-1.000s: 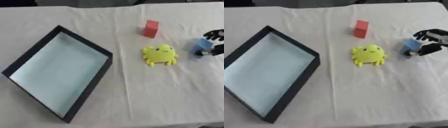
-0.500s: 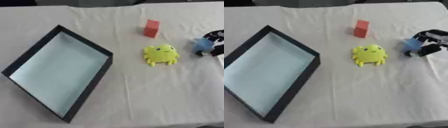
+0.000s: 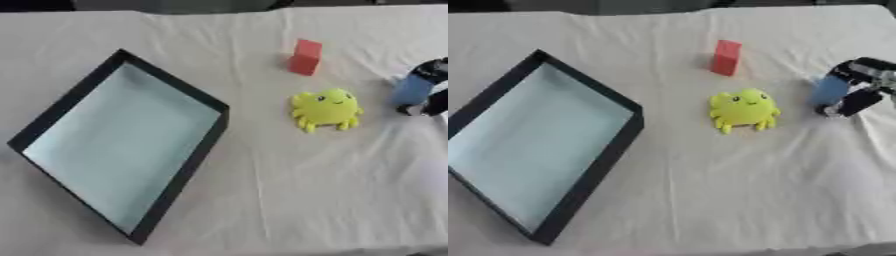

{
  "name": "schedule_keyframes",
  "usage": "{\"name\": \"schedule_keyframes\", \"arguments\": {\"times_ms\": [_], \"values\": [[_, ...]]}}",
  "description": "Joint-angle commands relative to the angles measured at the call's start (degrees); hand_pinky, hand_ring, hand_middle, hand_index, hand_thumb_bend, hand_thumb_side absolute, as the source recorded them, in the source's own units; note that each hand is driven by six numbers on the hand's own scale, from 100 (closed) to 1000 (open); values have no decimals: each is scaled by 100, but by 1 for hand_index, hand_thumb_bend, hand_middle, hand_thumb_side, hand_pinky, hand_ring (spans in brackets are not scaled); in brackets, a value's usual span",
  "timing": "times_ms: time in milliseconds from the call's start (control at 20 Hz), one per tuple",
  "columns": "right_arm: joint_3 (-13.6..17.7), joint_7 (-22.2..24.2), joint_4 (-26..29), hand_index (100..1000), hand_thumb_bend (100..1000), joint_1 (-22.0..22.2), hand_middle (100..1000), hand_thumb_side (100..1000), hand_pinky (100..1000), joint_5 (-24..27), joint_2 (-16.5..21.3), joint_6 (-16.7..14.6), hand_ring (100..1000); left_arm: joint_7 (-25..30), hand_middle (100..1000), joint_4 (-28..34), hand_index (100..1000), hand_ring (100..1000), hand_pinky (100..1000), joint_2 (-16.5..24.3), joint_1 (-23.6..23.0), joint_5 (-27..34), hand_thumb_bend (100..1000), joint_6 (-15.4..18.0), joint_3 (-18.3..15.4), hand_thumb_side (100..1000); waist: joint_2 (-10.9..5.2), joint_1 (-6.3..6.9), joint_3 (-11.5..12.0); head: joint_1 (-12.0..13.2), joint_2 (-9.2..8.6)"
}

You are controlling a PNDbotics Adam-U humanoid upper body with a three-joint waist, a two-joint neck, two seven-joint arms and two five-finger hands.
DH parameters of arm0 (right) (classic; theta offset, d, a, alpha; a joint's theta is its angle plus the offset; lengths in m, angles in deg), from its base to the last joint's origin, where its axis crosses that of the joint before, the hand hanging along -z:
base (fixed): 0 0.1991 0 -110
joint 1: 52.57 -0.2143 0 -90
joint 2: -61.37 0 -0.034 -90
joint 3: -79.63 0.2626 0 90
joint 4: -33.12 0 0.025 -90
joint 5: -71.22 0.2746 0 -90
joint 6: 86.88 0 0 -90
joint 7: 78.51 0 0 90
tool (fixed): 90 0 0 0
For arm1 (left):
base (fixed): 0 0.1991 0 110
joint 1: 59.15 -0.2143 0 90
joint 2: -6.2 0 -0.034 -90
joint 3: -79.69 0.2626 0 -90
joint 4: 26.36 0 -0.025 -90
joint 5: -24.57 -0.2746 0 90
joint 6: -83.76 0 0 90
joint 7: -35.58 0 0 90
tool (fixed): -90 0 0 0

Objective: Pick up objects on the table and place them in the box.

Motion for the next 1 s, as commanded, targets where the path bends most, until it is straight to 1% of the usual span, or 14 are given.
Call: {"name": "schedule_keyframes", "arguments": {"times_ms": [50,350,400,450,550,700,850,1000], "values": [[101,-53,199,706,417,-21,534,133,861,146,219,77,760,23,794,63,779,578,801,98,24,-30,415,4,-26,663,-70,-16,-15,24,-6],[242,-185,535,675,423,16,500,145,849,354,292,208,732,18,795,62,779,579,802,106,8,-37,414,0,-36,665,-102,-46,-26,45,-6],[264,-201,590,664,417,13,489,173,847,382,303,231,726,17,795,62,779,580,802,110,5,-38,413,-1,-37,665,-110,-53,-28,42,-6],[284,-219,654,661,424,8,484,147,846,415,314,250,725,15,795,61,779,580,802,116,3,-39,413,-2,-39,665,-118,-60,-28,41,-6],[315,-254,819,645,426,-23,469,162,846,470,353,269,717,11,796,65,779,580,802,133,7,-39,413,-1,-42,664,-133,-70,-25,45,-6],[330,-292,1167,612,436,-116,437,223,841,495,457,283,695,5,796,73,779,581,802,149,17,-37,411,3,-45,664,-155,-80,-20,47,-6],[302,-269,1576,602,439,-258,426,237,838,509,571,329,687,9,796,67,779,581,802,154,10,-35,411,-2,-42,664,-176,-96,-21,44,-6],[258,-196,1965,602,429,-434,420,225,833,705,666,381,677,9,796,73,779,582,802,168,17,-35,411,1,-42,664,-205,-112,-17,80,-6]]}}
